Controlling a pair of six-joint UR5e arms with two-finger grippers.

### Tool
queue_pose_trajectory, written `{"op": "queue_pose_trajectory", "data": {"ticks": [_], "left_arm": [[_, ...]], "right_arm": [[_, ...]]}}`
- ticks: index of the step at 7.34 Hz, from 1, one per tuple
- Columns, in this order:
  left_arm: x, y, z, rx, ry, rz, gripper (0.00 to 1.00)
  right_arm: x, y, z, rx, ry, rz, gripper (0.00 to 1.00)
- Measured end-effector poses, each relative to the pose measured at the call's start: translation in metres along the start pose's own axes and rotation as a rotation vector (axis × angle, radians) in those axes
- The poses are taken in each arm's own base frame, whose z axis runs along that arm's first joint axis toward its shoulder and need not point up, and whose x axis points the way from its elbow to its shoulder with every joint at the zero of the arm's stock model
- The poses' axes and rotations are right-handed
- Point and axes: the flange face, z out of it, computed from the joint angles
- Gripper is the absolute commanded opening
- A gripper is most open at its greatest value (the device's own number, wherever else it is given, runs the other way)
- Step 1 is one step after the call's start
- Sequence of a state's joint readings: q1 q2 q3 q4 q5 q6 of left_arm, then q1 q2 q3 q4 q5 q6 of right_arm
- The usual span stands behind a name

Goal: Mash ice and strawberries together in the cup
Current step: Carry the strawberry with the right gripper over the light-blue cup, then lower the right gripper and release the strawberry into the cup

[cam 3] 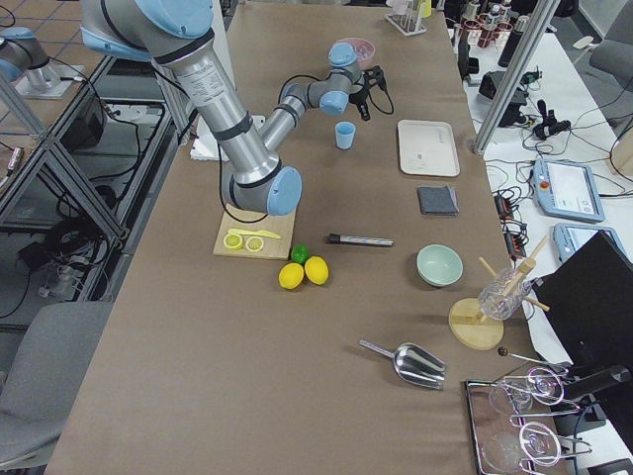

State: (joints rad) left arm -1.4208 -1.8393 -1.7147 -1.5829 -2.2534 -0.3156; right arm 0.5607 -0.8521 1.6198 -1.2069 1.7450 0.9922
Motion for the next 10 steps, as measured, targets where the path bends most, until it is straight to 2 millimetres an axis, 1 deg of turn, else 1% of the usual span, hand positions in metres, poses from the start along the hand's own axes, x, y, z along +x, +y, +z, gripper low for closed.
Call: {"op": "queue_pose_trajectory", "data": {"ticks": [1,2,4,6,7,8,9,10], "left_arm": [[-0.001,0.0,0.001,-0.001,0.0,-0.003,0.97],[-0.001,0.0,0.001,-0.001,0.0,-0.005,0.97],[-0.001,0.0,0.001,-0.002,-0.001,-0.005,0.97],[-0.002,0.001,0.002,-0.004,-0.001,-0.003,0.97],[-0.002,0.002,0.003,-0.004,0.0,-0.003,0.97],[-0.002,0.002,0.002,-0.004,0.0,-0.002,0.97],[-0.003,0.002,0.003,-0.004,0.0,-0.001,0.98],[-0.003,0.003,0.003,-0.005,0.0,0.0,0.97]], "right_arm": [[-0.009,0.014,0.006,-0.015,0.0,-0.009,0.0],[-0.012,0.023,0.011,-0.028,0.001,-0.014,0.0],[-0.008,0.035,0.017,-0.049,0.008,-0.017,0.0],[-0.001,0.049,0.018,-0.067,0.011,-0.02,0.0],[-0.003,0.054,0.015,-0.079,0.015,-0.022,0.0],[-0.009,0.058,0.007,-0.092,0.02,-0.022,0.0],[-0.015,0.061,-0.002,-0.099,0.02,-0.016,0.21],[-0.02,0.062,-0.007,-0.102,0.016,-0.003,0.19]]}}
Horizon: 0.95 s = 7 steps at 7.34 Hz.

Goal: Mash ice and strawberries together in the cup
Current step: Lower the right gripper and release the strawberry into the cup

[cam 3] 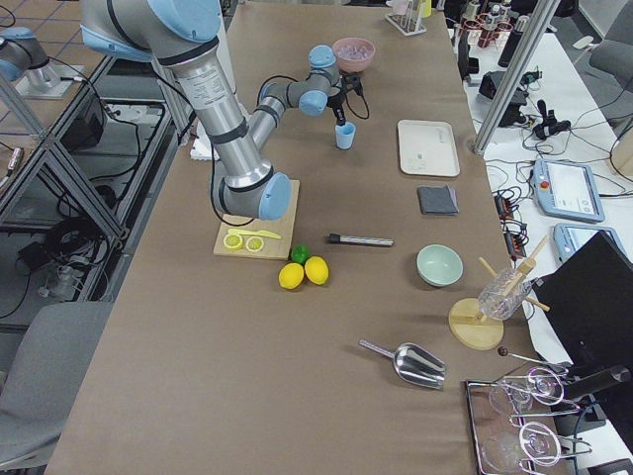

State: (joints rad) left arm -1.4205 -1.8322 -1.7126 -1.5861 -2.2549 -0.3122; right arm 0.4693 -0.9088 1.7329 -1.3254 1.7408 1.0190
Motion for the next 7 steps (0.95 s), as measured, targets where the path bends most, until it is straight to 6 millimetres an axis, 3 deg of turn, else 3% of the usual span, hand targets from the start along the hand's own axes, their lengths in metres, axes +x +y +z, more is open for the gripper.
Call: {"op": "queue_pose_trajectory", "data": {"ticks": [2,5,7], "left_arm": [[-0.0014,0.0012,0.0012,-0.003,-0.001,-0.002,0.97],[-0.0026,0.0024,0.0022,-0.004,-0.001,-0.003,0.97],[-0.0028,0.0025,0.0023,-0.005,-0.002,-0.002,0.97]], "right_arm": [[-0.0033,0.0003,-0.0027,0.0,-0.004,0.01,0.12],[-0.0022,-0.0021,-0.0016,0.009,-0.002,0.011,0.15],[-0.0008,-0.0031,-0.0001,0.013,0.001,0.009,0.54]]}}
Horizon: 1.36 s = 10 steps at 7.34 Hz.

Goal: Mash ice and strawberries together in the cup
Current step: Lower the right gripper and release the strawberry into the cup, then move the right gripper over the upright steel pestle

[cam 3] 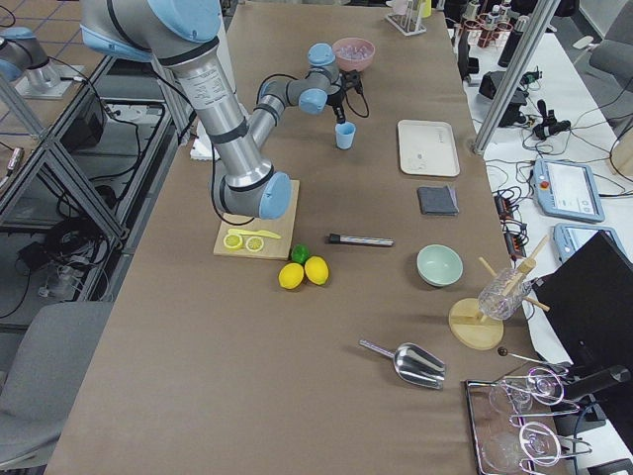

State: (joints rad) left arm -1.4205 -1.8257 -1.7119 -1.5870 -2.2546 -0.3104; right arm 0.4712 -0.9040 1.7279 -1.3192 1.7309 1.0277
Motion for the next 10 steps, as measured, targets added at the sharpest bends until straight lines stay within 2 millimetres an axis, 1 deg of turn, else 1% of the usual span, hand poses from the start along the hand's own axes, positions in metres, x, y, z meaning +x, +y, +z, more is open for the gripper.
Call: {"op": "queue_pose_trajectory", "data": {"ticks": [1,2,5,6,7,8,9,10], "left_arm": [[0.0,0.0,0.0,0.001,-0.001,0.001,0.97],[0.0,0.0,0.0,0.0,-0.001,0.001,0.97],[-0.001,-0.003,0.003,-0.004,-0.002,-0.002,0.97],[-0.001,-0.005,0.003,-0.005,-0.002,-0.002,0.97],[0.0,-0.006,0.003,-0.004,-0.002,-0.003,0.97],[0.001,-0.007,0.002,-0.003,-0.002,-0.004,0.97],[0.001,-0.007,0.002,-0.002,-0.001,-0.004,0.98],[0.002,-0.007,0.002,-0.001,-0.001,-0.002,0.97]], "right_arm": [[0.001,-0.001,0.001,0.003,0.003,0.001,0.76],[0.002,-0.001,0.001,0.008,0.007,0.001,0.99],[0.004,-0.003,0.001,0.024,0.016,0.003,1.0],[0.007,-0.006,-0.003,0.03,0.015,0.005,0.99],[0.015,-0.014,-0.012,0.042,0.015,0.009,0.99],[0.034,-0.024,-0.021,0.051,0.028,0.026,0.99],[0.067,-0.037,-0.028,0.049,0.054,0.059,0.99],[0.114,-0.051,-0.036,0.034,0.085,0.106,0.99]]}}
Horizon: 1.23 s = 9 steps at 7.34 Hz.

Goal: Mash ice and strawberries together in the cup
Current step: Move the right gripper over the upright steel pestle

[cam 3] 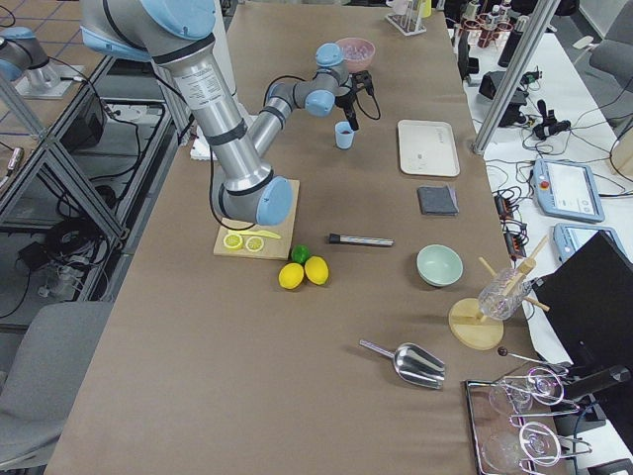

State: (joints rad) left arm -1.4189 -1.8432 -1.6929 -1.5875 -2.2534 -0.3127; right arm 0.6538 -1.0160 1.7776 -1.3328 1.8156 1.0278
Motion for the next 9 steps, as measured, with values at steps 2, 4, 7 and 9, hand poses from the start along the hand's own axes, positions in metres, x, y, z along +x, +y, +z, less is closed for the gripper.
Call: {"op": "queue_pose_trajectory", "data": {"ticks": [2,4,7,9], "left_arm": [[-0.001,0.001,0.001,0.005,-0.001,0.011,0.97],[-0.007,0.003,0.005,0.017,-0.006,0.035,0.97],[-0.015,0.002,0.015,0.01,-0.012,0.074,0.97],[-0.014,-0.002,0.013,0.05,-0.035,0.116,0.98]], "right_arm": [[0.112,-0.041,-0.022,-0.069,0.052,0.065,0.99],[0.186,-0.063,-0.041,-0.17,0.133,0.073,1.0],[0.223,-0.062,-0.045,-0.274,0.235,0.136,1.0],[0.243,-0.057,-0.042,-0.338,0.283,0.142,1.0]]}}
